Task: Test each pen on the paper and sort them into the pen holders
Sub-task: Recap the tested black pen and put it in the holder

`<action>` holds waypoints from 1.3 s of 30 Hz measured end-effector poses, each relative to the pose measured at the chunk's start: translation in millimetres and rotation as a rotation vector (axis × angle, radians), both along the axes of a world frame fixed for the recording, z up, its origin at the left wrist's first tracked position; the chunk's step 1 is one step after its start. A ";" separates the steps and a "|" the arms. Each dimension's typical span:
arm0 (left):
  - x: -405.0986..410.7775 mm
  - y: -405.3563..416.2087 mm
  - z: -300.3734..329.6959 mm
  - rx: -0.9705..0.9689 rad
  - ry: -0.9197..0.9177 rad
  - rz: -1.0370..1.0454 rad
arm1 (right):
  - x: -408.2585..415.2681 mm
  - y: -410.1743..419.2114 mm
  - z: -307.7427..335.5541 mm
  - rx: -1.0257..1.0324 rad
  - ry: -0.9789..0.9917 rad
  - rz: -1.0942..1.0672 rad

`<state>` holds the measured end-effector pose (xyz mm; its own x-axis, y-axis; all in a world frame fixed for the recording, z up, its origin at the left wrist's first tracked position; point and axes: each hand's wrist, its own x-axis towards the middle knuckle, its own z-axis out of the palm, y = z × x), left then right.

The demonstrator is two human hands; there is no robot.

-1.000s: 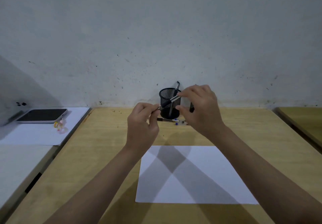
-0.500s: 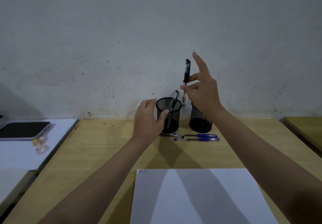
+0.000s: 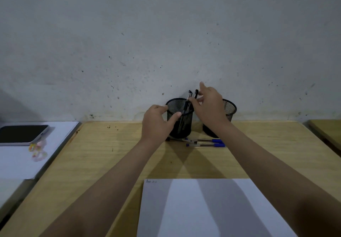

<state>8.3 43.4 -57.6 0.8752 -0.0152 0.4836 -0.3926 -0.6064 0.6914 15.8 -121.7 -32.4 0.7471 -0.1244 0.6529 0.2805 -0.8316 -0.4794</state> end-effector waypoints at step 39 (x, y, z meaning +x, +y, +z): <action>-107.1 90.2 -46.4 0.244 -0.270 0.067 | -124.6 47.1 -11.7 0.489 0.164 0.456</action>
<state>-98.8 133.6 -104.0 0.7196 -0.1054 0.6863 -0.4946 -0.7715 0.4001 -108.8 -74.7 -44.0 0.8789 -0.0253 0.4763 0.4433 -0.3251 -0.8354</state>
